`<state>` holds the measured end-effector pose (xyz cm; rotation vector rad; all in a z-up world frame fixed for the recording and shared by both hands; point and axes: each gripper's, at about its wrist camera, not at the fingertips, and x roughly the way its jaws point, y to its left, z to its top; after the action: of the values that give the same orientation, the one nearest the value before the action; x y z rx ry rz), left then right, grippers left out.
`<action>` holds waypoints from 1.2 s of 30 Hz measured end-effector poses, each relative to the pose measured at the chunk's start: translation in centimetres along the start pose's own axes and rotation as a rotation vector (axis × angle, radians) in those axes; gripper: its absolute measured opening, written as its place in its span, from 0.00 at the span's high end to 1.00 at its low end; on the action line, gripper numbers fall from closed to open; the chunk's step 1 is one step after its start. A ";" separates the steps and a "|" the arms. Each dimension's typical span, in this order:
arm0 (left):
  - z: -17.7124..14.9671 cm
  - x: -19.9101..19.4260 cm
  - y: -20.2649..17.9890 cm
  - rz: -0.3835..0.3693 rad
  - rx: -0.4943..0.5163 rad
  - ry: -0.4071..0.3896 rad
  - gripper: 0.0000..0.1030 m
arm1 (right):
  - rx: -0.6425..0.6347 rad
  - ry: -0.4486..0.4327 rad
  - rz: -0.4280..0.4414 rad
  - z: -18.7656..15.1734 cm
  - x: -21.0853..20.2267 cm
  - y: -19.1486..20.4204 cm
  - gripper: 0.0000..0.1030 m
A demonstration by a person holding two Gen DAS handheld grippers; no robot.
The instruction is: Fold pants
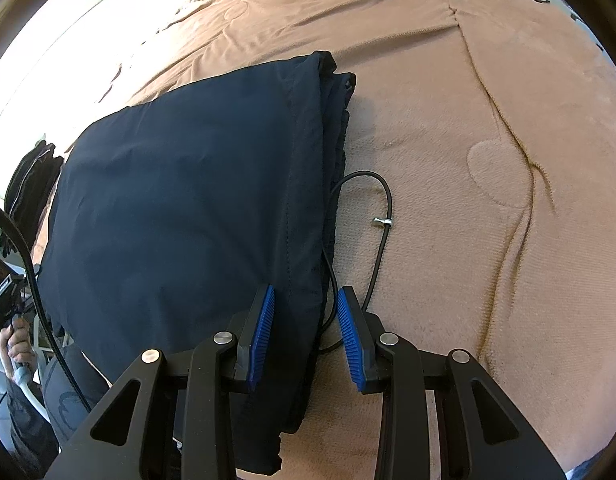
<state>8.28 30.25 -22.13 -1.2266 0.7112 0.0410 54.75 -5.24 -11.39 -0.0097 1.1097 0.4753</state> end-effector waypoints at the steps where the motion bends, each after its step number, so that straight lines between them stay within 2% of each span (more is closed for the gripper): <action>1: -0.2 0.0 0.2 -0.014 -0.007 -0.005 0.63 | 0.004 0.000 0.002 0.0 0.0 0.0 0.70; 2: -0.4 -0.1 0.3 -0.026 -0.015 -0.014 0.63 | 0.006 -0.001 0.002 0.0 -0.1 0.0 0.70; 4: -0.5 -0.4 0.5 -0.022 -0.022 -0.030 0.74 | 0.008 -0.001 0.000 -0.1 -0.1 -0.1 0.70; 6: -0.6 -0.6 0.6 -0.020 -0.023 -0.035 0.88 | 0.010 0.003 -0.006 -0.1 -0.2 0.0 0.70; 8: -0.9 -1.0 0.3 -0.026 -0.014 -0.039 0.91 | 0.005 0.008 -0.016 0.0 -0.5 0.2 0.70; 11: -1.2 -1.8 -0.6 -0.032 0.008 -0.044 0.92 | -0.009 0.005 -0.037 0.2 -1.5 0.7 0.70; 15: -0.9 -2.1 -1.8 -0.034 0.035 -0.043 0.92 | -0.026 -0.043 -0.043 0.4 -3.9 1.6 0.70; 19: -1.0 -2.1 -2.0 -0.035 0.036 -0.043 0.92 | -0.062 -0.110 -0.061 0.6 -6.3 3.8 0.70; 23: -1.3 -2.3 -2.3 -0.048 0.046 -0.046 0.94 | -0.118 -0.130 -0.056 0.4 -7.1 6.6 0.70; 27: -1.6 -2.9 -2.7 -0.053 0.053 -0.052 0.95 | -0.196 -0.126 -0.047 0.5 -6.4 10.5 0.70; 30: -1.8 -3.3 -2.5 -0.056 0.042 -0.053 0.95 | -0.214 -0.107 -0.021 0.8 -5.3 11.9 0.70; 33: -1.8 -3.3 -2.4 -0.055 0.033 -0.047 0.95 | -0.227 -0.073 0.023 1.3 -3.5 13.7 0.70; 36: -1.6 -3.0 -2.0 -0.052 0.026 -0.039 0.95 | -0.270 -0.026 0.032 1.3 -1.2 15.8 0.70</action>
<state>5.96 29.17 -19.15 -1.2161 0.6444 0.0126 49.53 8.86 -6.20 -0.2218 1.0150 0.6496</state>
